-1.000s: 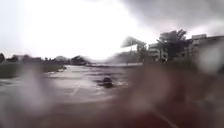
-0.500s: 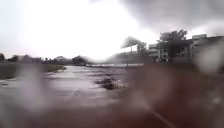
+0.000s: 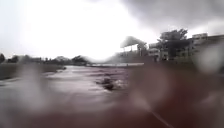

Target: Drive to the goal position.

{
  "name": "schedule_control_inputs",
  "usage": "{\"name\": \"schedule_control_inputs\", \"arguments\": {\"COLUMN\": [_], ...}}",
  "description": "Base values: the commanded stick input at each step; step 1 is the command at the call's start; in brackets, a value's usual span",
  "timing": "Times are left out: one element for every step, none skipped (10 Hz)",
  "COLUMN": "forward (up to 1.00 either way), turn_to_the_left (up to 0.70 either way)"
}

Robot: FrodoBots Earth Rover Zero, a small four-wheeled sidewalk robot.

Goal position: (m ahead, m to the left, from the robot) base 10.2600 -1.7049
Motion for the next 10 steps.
{"name": "schedule_control_inputs", "arguments": {"forward": [0.45, 0.45, 0.45, 0.45, 0.45, 0.45, 0.45, 0.45, 0.45, 0.45], "turn_to_the_left": [0.00, 0.00, 0.00, 0.00, 0.00, 0.00, 0.00, 0.00, 0.00, 0.00]}}
